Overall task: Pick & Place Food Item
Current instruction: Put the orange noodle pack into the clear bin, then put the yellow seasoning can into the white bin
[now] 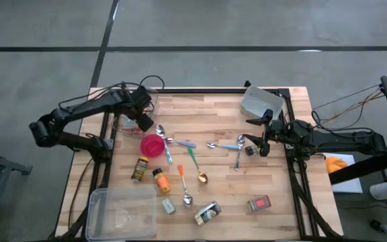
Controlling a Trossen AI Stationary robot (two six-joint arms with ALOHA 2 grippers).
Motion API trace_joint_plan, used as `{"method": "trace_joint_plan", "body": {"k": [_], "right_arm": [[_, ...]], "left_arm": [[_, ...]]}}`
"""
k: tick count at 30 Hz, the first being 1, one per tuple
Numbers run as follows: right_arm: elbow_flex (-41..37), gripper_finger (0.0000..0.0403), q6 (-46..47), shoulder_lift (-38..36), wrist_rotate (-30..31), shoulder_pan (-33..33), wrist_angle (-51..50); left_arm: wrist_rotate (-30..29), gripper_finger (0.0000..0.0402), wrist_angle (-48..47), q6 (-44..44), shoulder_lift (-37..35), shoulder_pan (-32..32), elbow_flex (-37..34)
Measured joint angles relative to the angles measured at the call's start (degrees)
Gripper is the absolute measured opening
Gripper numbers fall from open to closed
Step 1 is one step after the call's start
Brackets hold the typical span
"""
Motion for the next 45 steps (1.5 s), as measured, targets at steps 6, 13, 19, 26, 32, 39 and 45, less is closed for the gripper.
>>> {"method": "trace_joint_plan", "body": {"k": [6, 13, 19, 26, 32, 39, 45], "right_arm": [[0.00, 0.0290, -0.02, 0.00, 0.00, -0.01, 0.00], [0.00, 0.0290, -0.02, 0.00, 0.00, 0.00, 0.00], [0.00, 0.0290, -0.02, 0.00, 0.00, 0.00, 0.00], [0.00, 0.0290, -0.01, 0.01, 0.00, 0.00, 0.00], [0.00, 0.0290, -0.02, 0.02, 0.00, 0.00, 0.00], [0.00, 0.0290, -0.01, 0.02, 0.00, 0.00, 0.00], [0.00, 0.0290, -0.02, 0.01, 0.00, 0.00, 0.00]], "left_arm": [[0.02, 0.0258, -0.23, 0.12, -3.06, -0.02, 1.56], [0.05, 0.0316, -0.21, -0.17, -8.04, -0.02, 2.58], [1.38, 0.0338, 1.05, -0.17, -11.71, -0.04, 5.42], [4.88, 0.0339, 3.55, -0.35, -13.65, -0.09, 8.26], [6.52, 0.0339, 3.73, -1.10, -14.81, -0.10, 8.29], [6.94, 0.0339, 5.85, -8.23, -15.45, -0.11, 8.28], [7.76, 0.0339, 5.45, -15.30, -15.44, -0.22, 8.24]]}}
